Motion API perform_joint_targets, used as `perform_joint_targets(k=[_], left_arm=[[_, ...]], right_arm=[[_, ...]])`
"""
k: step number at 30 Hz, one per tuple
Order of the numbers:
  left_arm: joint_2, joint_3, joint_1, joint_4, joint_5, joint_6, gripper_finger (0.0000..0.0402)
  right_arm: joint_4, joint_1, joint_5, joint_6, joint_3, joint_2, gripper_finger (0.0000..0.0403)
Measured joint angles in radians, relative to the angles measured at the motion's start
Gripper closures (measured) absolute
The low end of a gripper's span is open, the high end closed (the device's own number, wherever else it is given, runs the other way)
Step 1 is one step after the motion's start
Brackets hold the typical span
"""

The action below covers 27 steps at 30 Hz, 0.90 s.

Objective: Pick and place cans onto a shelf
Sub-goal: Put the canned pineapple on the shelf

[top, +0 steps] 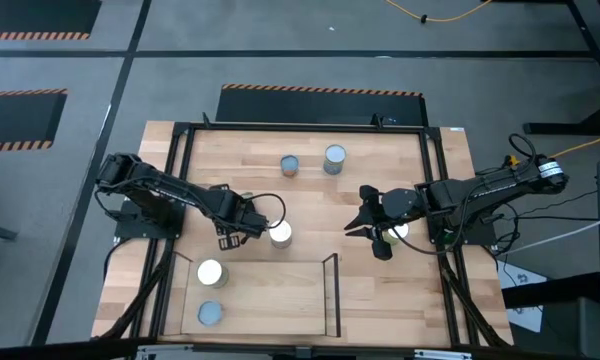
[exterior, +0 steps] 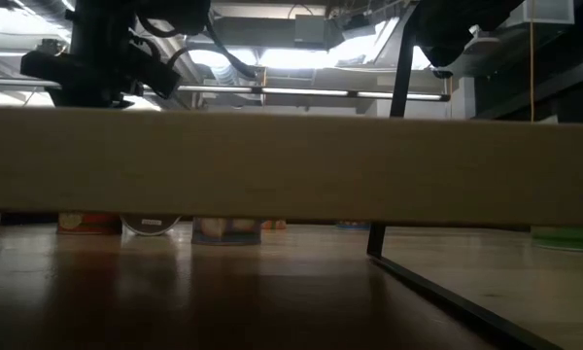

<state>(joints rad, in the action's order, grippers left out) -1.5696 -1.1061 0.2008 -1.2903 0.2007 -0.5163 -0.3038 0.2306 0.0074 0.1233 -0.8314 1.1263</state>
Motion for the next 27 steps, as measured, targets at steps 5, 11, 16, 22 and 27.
perform_joint_targets(k=[5,11,16,22,27], left_arm=[[0.0,0.0,0.001,0.002,-0.004,0.0,0.0305],[0.001,0.0,0.001,0.004,-0.009,-0.005,0.0341],[0.001,-0.001,0.001,0.004,-0.008,-0.005,0.0363],[0.002,-0.001,0.001,0.004,-0.008,-0.006,0.0386],[0.002,-0.001,0.001,0.004,-0.008,-0.006,0.0399]], right_arm=[[0.0,0.0,0.0,0.002,0.0,0.0,0.0331],[0.0,0.0,0.0,0.002,0.0,0.0,0.0331],[0.0,0.0,0.0,0.002,0.0,0.0,0.0331],[0.0,0.0,0.0,0.001,0.0,0.0,0.0331],[0.0,0.0,0.0,0.002,0.0,0.0,0.0331]])
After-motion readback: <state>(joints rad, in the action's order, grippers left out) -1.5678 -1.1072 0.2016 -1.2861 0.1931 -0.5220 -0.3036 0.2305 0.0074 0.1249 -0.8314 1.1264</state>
